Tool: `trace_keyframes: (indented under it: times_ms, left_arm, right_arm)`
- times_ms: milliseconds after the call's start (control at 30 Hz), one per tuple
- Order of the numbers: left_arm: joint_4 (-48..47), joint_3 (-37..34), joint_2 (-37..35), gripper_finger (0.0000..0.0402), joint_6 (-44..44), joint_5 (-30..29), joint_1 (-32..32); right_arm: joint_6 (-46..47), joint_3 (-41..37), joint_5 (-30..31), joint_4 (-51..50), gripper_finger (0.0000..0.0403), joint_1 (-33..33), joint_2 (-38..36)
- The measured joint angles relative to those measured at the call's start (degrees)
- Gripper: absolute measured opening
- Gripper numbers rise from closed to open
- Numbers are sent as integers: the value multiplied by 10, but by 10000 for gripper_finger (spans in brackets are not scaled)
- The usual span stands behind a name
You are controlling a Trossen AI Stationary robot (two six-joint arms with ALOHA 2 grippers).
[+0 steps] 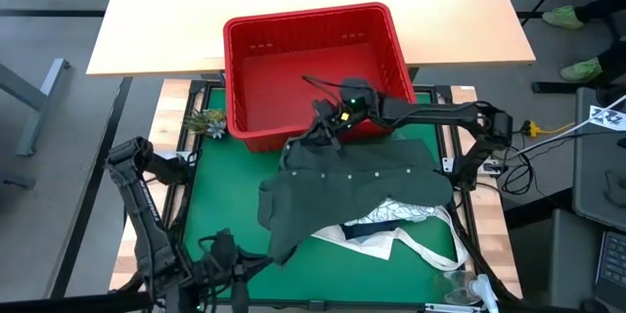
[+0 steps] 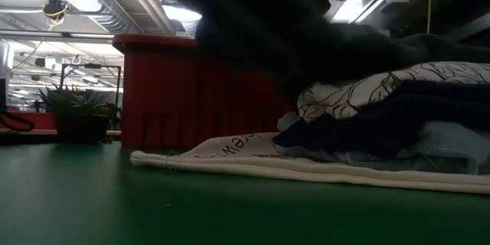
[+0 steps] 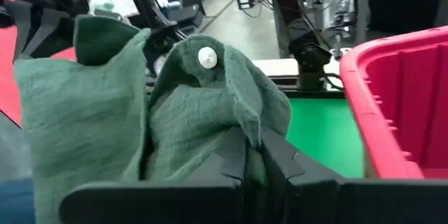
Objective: Fold laundry
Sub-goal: Fold the patterned white shirt
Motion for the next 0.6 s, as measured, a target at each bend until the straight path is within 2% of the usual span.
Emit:
trace_keyframes:
  times_ms: [200,333,433,600]
  left_arm:
    - [-146,0,0,0,-118,133,27]
    - [-203,0,0,0,-168,214,46]
    - [-215,0,0,0,-171,246,58]
    - [-215,0,0,0,-156,267,73]
  right_arm:
    - [-38,0,32,0,24,0,17]
    - [-40,0,61,-4,25,0,20]
    - [-40,0,88,-3,25,0,20]
    - [-37,0,100,-2,25,0,20]
